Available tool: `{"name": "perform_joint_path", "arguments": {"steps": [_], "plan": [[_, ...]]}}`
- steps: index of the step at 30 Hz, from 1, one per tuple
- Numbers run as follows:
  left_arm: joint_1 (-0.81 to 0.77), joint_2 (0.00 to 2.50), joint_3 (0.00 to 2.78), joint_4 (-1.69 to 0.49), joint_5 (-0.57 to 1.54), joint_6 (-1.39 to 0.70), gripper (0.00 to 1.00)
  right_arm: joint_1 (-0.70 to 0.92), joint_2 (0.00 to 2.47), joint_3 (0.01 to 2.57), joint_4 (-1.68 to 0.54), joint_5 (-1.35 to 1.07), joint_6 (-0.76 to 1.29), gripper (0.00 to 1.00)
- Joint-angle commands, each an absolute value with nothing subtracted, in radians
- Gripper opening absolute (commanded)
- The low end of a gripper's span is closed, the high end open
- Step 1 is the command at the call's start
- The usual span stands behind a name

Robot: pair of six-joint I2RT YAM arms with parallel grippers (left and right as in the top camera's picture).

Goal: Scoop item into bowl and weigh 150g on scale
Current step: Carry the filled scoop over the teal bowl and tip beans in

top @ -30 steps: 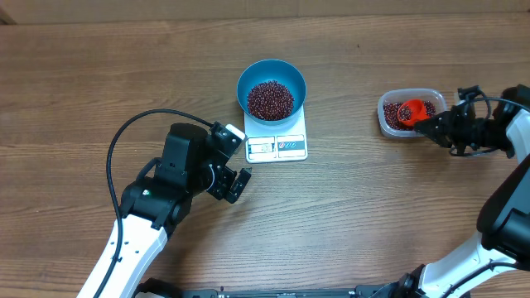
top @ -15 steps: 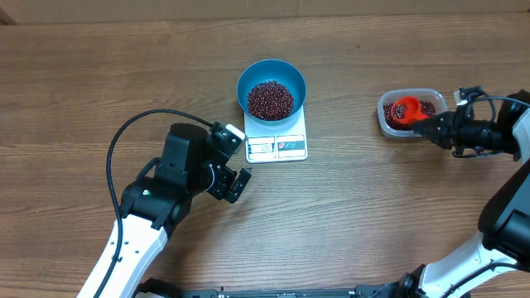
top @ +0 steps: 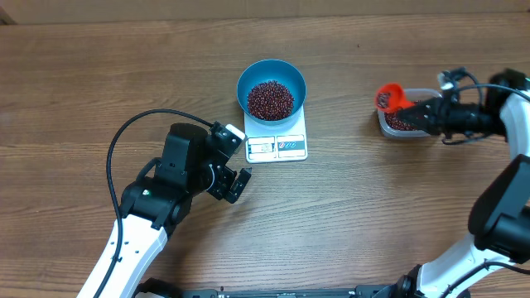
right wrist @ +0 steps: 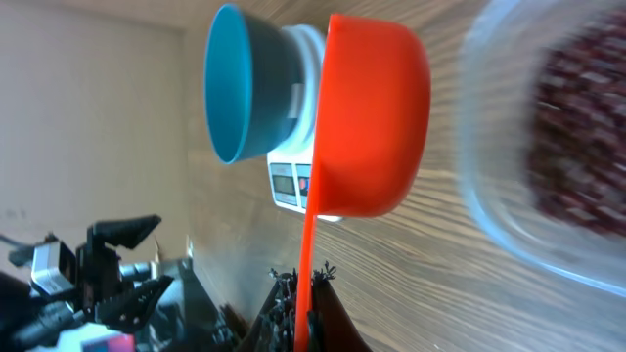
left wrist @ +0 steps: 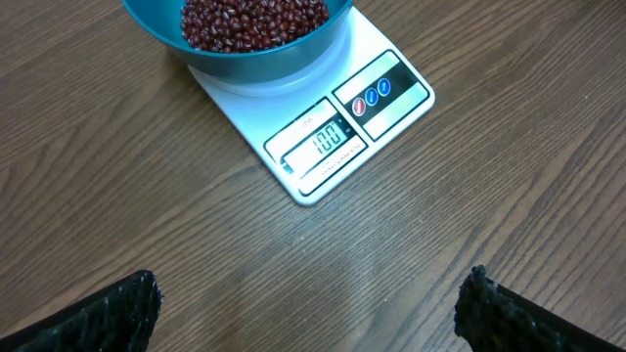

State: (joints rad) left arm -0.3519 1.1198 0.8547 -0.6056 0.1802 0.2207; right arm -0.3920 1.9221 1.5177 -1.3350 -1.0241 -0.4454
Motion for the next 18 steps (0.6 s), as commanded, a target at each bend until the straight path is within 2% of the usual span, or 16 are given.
{"name": "perform_joint_path", "arguments": {"steps": [1, 7, 18], "plan": [[-0.354, 1.125, 0.847, -0.606, 0.192, 0.244, 0.99, -0.313, 1.878, 1.583, -1.340, -1.050, -0.445, 0.04], [-0.354, 1.125, 0.847, -0.606, 0.192, 0.244, 0.99, -0.171, 1.877, 1.661, -1.300, -1.049, -0.353, 0.04], [-0.354, 1.125, 0.847, -0.606, 0.192, 0.244, 1.00, 0.103, 1.877, 1.684, -1.002, -0.888, -0.072, 0.04]]}}
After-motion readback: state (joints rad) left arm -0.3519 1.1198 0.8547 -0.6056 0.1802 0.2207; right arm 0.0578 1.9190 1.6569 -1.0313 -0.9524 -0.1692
